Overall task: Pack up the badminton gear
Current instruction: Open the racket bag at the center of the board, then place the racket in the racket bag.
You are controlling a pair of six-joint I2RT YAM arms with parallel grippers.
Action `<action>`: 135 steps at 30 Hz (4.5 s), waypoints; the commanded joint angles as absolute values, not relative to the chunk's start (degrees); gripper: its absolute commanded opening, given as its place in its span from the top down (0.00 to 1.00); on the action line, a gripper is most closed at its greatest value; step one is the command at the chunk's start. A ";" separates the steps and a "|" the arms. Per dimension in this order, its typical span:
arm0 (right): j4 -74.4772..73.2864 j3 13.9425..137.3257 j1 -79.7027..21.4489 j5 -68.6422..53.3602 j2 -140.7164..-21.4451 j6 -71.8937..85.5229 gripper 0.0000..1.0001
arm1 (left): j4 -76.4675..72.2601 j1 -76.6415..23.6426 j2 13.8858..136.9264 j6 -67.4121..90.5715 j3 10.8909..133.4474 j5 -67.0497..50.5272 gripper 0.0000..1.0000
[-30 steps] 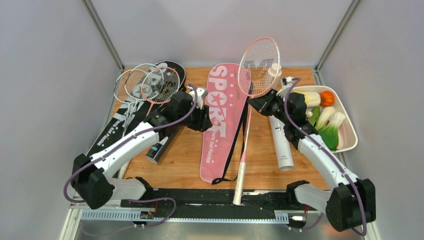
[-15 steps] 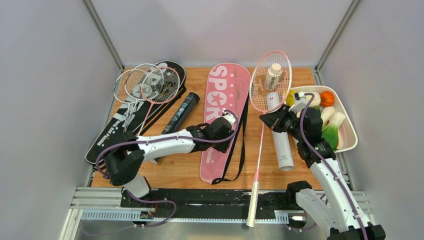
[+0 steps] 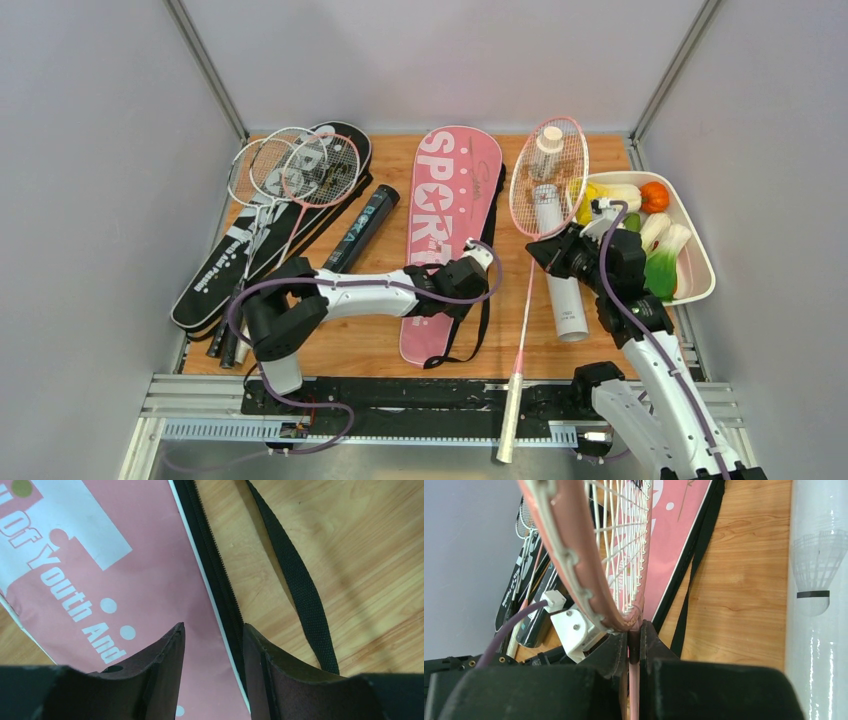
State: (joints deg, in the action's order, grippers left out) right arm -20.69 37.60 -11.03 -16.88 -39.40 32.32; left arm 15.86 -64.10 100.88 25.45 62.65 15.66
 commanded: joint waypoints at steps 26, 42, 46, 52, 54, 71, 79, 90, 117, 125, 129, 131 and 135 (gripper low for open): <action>-18.13 33.26 -10.71 -19.21 -38.12 35.04 1.00 | 20.02 -68.69 101.29 27.34 64.63 31.04 1.00; -8.48 21.90 -10.64 -32.17 -41.56 45.81 1.00 | 16.47 -66.63 87.78 33.69 60.10 32.48 1.00; -3.03 18.74 -10.68 -34.47 -43.16 51.15 1.00 | 16.13 -66.53 87.37 34.04 59.49 32.37 1.00; 4.23 17.72 -10.71 -39.12 -49.08 55.39 1.00 | 14.73 -66.53 85.84 35.04 57.53 32.60 1.00; 5.62 17.84 -10.79 -40.03 -50.66 56.88 1.00 | 14.09 -66.53 85.01 35.68 56.51 32.68 1.00; 23.71 18.16 -16.52 -42.45 -65.74 68.46 1.00 | 4.62 -66.45 77.89 36.72 46.17 27.42 1.00; 33.06 22.41 -19.27 -39.74 -74.69 68.32 1.00 | 1.21 -66.29 74.37 36.58 41.84 24.85 1.00; 46.57 30.52 -24.81 -33.15 -92.46 68.43 1.00 | -2.72 -65.50 68.66 37.48 36.51 19.30 1.00; 53.72 33.29 -29.83 -31.40 -98.97 71.98 1.00 | 12.79 -65.48 85.93 29.35 45.89 35.72 0.51; 54.17 38.90 -29.81 -29.40 -103.98 73.20 1.00 | 11.36 -65.56 80.88 29.88 44.12 28.43 1.00; 51.75 44.10 -29.71 -27.74 -107.17 73.51 1.00 | 7.67 -65.97 75.26 31.16 39.01 25.51 1.00; 51.30 46.91 -29.71 -27.42 -108.82 73.56 1.00 | 6.13 -66.12 73.04 31.59 36.51 24.97 1.00; 47.88 51.58 -29.54 -26.72 -111.79 72.26 1.00 | 4.45 -66.25 69.77 31.88 32.72 23.94 1.00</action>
